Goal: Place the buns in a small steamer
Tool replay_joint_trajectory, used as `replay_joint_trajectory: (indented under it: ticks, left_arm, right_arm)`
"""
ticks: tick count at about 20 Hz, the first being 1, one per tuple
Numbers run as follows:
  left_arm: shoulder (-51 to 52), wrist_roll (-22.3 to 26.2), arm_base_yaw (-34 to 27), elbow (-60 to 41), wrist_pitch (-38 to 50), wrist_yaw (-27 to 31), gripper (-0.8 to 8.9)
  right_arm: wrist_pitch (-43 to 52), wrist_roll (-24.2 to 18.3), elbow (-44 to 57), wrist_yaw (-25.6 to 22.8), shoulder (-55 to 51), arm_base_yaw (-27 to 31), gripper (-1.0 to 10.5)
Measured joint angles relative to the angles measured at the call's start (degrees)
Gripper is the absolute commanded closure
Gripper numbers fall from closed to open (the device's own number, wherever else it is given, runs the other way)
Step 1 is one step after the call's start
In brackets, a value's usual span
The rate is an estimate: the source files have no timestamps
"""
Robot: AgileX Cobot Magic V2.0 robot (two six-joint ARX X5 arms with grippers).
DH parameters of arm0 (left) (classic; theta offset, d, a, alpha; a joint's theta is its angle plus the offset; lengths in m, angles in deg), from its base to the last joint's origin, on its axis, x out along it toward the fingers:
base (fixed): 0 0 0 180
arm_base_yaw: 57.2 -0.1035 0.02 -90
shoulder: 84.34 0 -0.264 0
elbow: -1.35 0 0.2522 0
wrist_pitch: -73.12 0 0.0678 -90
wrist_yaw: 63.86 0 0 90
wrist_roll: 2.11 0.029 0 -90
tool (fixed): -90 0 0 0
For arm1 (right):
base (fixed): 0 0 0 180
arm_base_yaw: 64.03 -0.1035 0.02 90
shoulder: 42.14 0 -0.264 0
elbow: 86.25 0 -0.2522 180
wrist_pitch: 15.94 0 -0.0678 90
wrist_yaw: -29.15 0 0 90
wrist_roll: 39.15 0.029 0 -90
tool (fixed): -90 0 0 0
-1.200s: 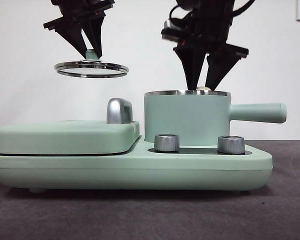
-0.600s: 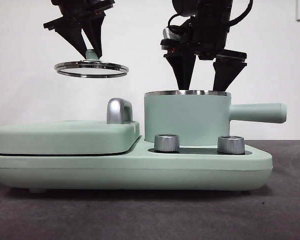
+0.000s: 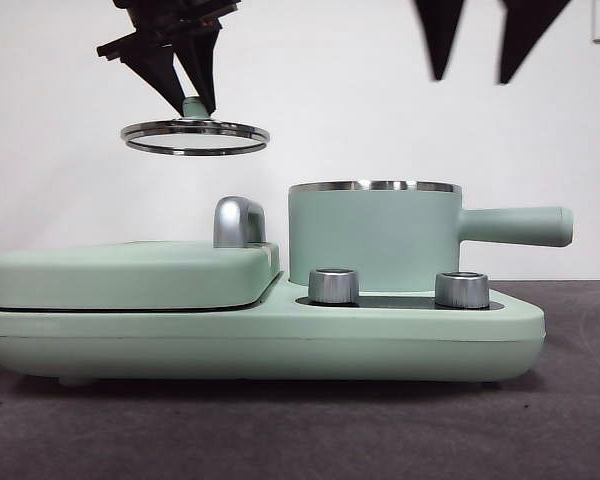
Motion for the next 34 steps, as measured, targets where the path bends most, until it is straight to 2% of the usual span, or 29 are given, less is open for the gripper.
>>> replay_joint_trajectory:
  ticks: [7,11,15,19,22,28,34]
  left_arm:
    - [0.00,-0.31,3.72,0.00,-0.46,0.00,6.99]
    - [0.00,-1.01,7.13,0.00,-0.72,-0.02,6.99]
    - [0.00,-1.11,10.93,0.00,-0.72,-0.02,6.99]
    - [0.00,-1.11,15.04,0.00,-0.72,-0.04,6.99]
    - [0.00,-1.11,16.90,0.00,-0.59,-0.04,6.99]
    - [0.00,-1.11,20.79,0.00,1.84,-0.04,6.99]
    - [-1.29,-0.83,23.37,0.00,4.79,-0.13,6.99]
  right_arm:
    - [0.68,0.90,28.50,0.02,-26.49,0.00,5.7]
    - [10.67,2.69,43.93,1.97,-43.95,0.00,5.7]
    - [15.50,3.21,53.90,2.78,-61.05,0.00,5.7]
    - [19.06,3.30,55.98,6.78,-75.58,0.00,5.7]
    - [19.43,3.21,55.98,7.58,-79.80,0.00,5.7]
    - [19.26,2.56,55.98,7.78,-83.36,0.00,5.7]
    - [20.11,0.85,55.98,13.99,-83.36,0.00,5.7]
